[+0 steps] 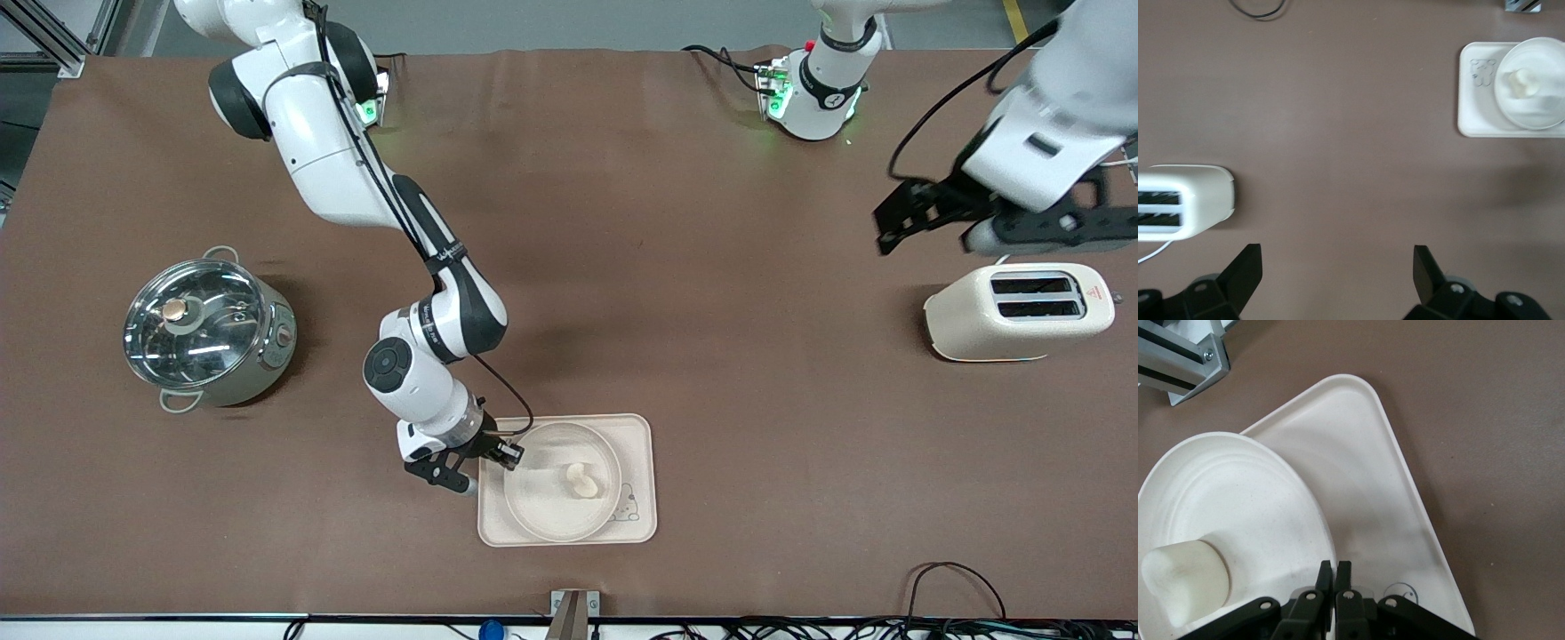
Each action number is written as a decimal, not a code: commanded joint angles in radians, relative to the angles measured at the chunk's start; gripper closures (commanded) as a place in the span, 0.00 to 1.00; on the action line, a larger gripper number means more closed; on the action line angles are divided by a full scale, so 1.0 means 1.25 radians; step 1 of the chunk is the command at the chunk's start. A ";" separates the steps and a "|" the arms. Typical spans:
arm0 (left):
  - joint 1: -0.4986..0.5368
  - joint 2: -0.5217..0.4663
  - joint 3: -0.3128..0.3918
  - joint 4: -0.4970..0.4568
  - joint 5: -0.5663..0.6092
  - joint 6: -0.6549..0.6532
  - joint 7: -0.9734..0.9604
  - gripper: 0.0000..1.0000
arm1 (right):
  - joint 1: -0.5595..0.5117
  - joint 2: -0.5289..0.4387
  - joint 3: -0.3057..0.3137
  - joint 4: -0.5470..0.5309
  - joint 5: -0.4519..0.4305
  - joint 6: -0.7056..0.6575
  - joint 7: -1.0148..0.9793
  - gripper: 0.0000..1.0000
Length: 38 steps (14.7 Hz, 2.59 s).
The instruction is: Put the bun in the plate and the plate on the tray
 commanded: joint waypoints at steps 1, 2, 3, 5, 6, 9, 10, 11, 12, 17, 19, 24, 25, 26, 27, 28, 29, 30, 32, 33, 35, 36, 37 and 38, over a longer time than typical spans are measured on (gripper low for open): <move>0.032 -0.010 -0.003 -0.025 -0.014 -0.012 0.040 0.00 | -0.021 0.003 0.007 0.021 -0.015 -0.014 -0.013 0.99; 0.041 -0.010 -0.003 -0.027 -0.014 -0.013 0.061 0.00 | -0.021 0.003 0.007 0.018 -0.014 -0.009 -0.012 0.88; 0.043 -0.009 -0.001 -0.028 -0.014 -0.013 0.082 0.00 | -0.020 0.002 0.007 0.004 -0.014 -0.005 -0.012 0.49; 0.044 -0.012 0.002 -0.029 -0.012 -0.024 0.094 0.00 | -0.020 -0.004 0.007 -0.003 -0.013 -0.005 -0.007 0.08; 0.057 -0.016 0.006 -0.032 -0.016 -0.035 0.094 0.00 | -0.020 -0.017 0.007 -0.005 -0.009 -0.006 -0.006 0.00; 0.012 -0.070 0.056 -0.090 -0.016 -0.035 0.095 0.00 | -0.028 -0.091 0.007 -0.081 -0.013 -0.025 -0.013 0.00; -0.028 -0.086 0.106 -0.105 -0.016 -0.033 0.100 0.00 | -0.040 -0.135 0.007 -0.129 -0.013 -0.031 -0.023 0.00; -0.054 -0.089 0.138 -0.111 -0.017 -0.032 0.111 0.00 | -0.048 -0.168 0.007 -0.159 -0.013 -0.049 -0.046 0.00; -0.076 -0.094 0.162 -0.114 -0.017 -0.031 0.120 0.00 | -0.052 -0.205 0.006 -0.186 -0.013 -0.082 -0.064 0.00; -0.140 -0.169 0.235 -0.223 -0.016 0.049 0.174 0.00 | -0.158 -0.445 0.004 -0.315 -0.017 -0.352 -0.232 0.00; -0.135 -0.141 0.232 -0.203 -0.013 0.050 0.175 0.00 | -0.207 -0.526 -0.005 -0.315 -0.082 -0.475 -0.261 0.00; -0.135 -0.131 0.228 -0.185 -0.013 0.046 0.176 0.00 | -0.275 -0.740 -0.006 -0.317 -0.250 -0.695 -0.313 0.00; -0.133 -0.129 0.229 -0.184 -0.014 0.046 0.179 0.00 | -0.300 -0.766 -0.005 -0.319 -0.251 -0.725 -0.348 0.00; -0.129 -0.129 0.229 -0.184 -0.014 0.046 0.181 0.00 | -0.326 -0.782 -0.006 -0.320 -0.252 -0.746 -0.374 0.00; -0.128 -0.129 0.229 -0.185 -0.014 0.046 0.182 0.00 | -0.347 -0.799 -0.006 -0.328 -0.255 -0.756 -0.401 0.00; -0.127 -0.129 0.229 -0.184 -0.014 0.046 0.185 0.00 | -0.368 -0.817 -0.005 -0.343 -0.264 -0.756 -0.444 0.00; -0.127 -0.128 0.229 -0.184 -0.014 0.046 0.186 0.00 | -0.378 -0.824 -0.005 -0.344 -0.278 -0.756 -0.476 0.00; -0.127 -0.128 0.229 -0.184 -0.014 0.046 0.186 0.00 | -0.384 -0.826 -0.005 -0.342 -0.289 -0.756 -0.496 0.00; -0.127 -0.128 0.229 -0.184 -0.014 0.046 0.186 0.00 | -0.388 -0.827 -0.006 -0.346 -0.291 -0.756 -0.514 0.00; -0.127 -0.128 0.229 -0.184 -0.016 0.046 0.186 0.00 | -0.389 -0.826 -0.006 -0.346 -0.294 -0.756 -0.515 0.00; -0.127 -0.127 0.229 -0.184 -0.016 0.046 0.186 0.00 | -0.382 -0.826 -0.002 -0.342 -0.321 -0.755 -0.515 0.00; -0.127 -0.127 0.229 -0.184 -0.016 0.046 0.186 0.00 | -0.381 -0.826 0.001 -0.331 -0.325 -0.759 -0.515 0.00; -0.127 -0.127 0.229 -0.184 -0.016 0.046 0.186 0.00 | -0.377 -0.825 0.003 -0.307 -0.323 -0.758 -0.513 0.00; -0.127 -0.126 0.229 -0.184 -0.016 0.046 0.186 0.00 | -0.374 -0.825 0.004 -0.288 -0.325 -0.759 -0.513 0.00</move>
